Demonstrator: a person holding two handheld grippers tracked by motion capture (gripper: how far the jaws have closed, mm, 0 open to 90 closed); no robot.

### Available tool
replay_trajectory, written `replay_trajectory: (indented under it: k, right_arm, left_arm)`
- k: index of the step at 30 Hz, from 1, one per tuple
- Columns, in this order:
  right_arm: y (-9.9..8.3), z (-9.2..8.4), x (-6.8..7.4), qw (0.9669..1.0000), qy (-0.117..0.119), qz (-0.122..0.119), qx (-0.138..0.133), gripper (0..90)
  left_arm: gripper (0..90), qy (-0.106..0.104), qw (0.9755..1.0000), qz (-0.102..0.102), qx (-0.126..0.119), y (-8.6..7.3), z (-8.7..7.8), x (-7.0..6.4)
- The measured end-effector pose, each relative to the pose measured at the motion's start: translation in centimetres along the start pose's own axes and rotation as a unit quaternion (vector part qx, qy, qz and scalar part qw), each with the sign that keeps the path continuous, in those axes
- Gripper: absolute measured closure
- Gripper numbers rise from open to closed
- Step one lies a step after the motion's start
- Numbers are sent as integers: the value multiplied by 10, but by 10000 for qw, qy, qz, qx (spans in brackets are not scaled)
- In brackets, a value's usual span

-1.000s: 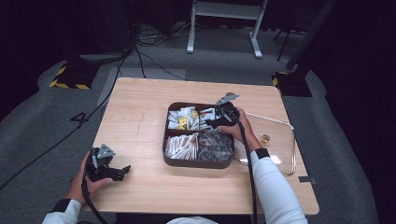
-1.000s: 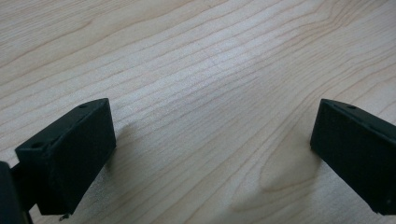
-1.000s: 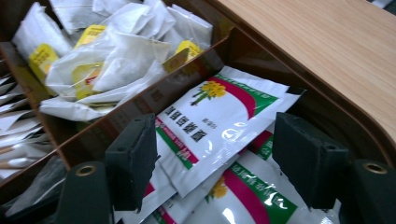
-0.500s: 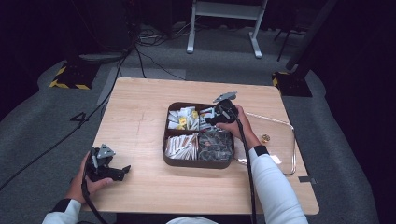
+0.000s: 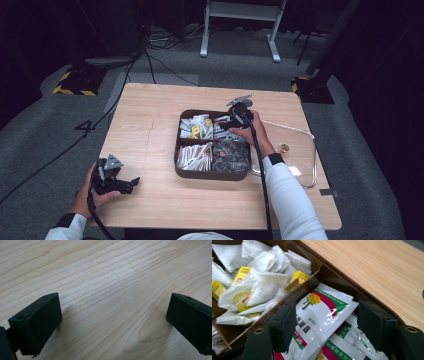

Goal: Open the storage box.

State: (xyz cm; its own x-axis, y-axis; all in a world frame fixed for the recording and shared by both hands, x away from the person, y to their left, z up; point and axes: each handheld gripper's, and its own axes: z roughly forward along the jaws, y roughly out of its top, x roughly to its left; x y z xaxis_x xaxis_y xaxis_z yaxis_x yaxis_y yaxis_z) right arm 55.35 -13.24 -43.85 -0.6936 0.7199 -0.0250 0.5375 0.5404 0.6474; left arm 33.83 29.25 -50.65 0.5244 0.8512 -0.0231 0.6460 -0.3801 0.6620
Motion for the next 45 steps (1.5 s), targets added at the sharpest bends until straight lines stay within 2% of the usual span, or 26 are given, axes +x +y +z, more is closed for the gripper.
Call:
replay_trajectory:
  k: [1, 3, 6, 7, 9, 10, 12, 13, 18, 19, 21, 22, 24, 25, 26, 31, 32, 33, 35, 40, 45]
  right_arm:
    - [-1, 2, -3, 9999, -83, 66, 26, 317]
    - [-3, 4, -6, 9998, -97, 163, 39, 313]
    - [-3, 5, -9, 9998, -27, 197, 82, 312]
    - [-2, 5, -6, 9999, 85, 104, 69, 313]
    - [-1, 6, -5, 9999, 112, 56, 87, 311]
    - [0, 7, -2, 9998, 147, -58, 111, 306]
    - [1, 8, 0, 9997, 230, -69, 78, 308]
    - [1, 9, -1, 9996, 287, 3, 41, 314]
    - [3, 7, 2, 9997, 238, -21, -101, 334]
    - [5, 6, 4, 9995, 279, -83, -155, 383]
    - [6, 6, 6, 9994, 267, -130, -176, 418]
    - [7, 7, 7, 9994, 276, -149, -161, 471]
    - [7, 8, 8, 9993, 297, -187, -134, 496]
    - [8, 10, 10, 9993, 280, -221, -74, 542]
    - [8, 10, 10, 9993, 280, -221, -74, 542]
    - [8, 11, 10, 9995, 280, -160, -62, 652]
    - [8, 11, 10, 9994, 289, -180, -66, 696]
    - [7, 10, 10, 9993, 323, -175, -101, 780]
    - [5, 6, 12, 9988, 367, -196, -247, 841]
    - [1, -5, 17, 9976, 378, -321, -474, 871]
    - [-3, -18, 16, 9962, 404, -342, -690, 885]
  left_arm:
    - [4, -1, 10000, 1, 0, 0, 0, 0]
    - [4, 0, 10000, 1, 0, 0, 0, 0]
    - [3, 0, 10000, 1, 0, 0, 0, 0]
    - [3, -1, 10000, 0, 0, 0, 0, 0]
    - [3, 0, 10000, 2, 0, 0, 0, 0]
    - [3, 0, 10000, 1, -1, 0, 0, 0]
    - [3, 0, 10000, 1, 0, 0, 0, 0]
    - [3, -1, 10000, 1, 0, 0, 0, 0]
    - [3, 0, 10000, 1, -1, 0, 0, 0]
    - [4, -1, 10000, -1, -1, 0, 0, 0]
    - [3, 0, 10000, 0, -1, 0, 0, 0]
    - [3, 0, 10000, 0, 0, 0, 0, 0]
    - [3, -1, 10000, 0, 0, 0, 0, 0]
    - [3, 0, 10000, 1, 0, 0, 0, 0]
    - [3, -2, 10000, 2, 0, 0, 0, 0]
    - [3, -2, 10000, 0, 0, 0, 0, 0]
    - [3, -1, 10000, 0, 0, 0, 0, 0]
    - [4, 4, 10000, -3, -12, 0, 0, 0]
    - [4, -1, 10000, 0, -1, 0, 0, 0]
    - [3, -1, 10000, 2, 1, 0, 0, 0]
    - [3, 9, 10000, -5, -13, 0, 0, 0]
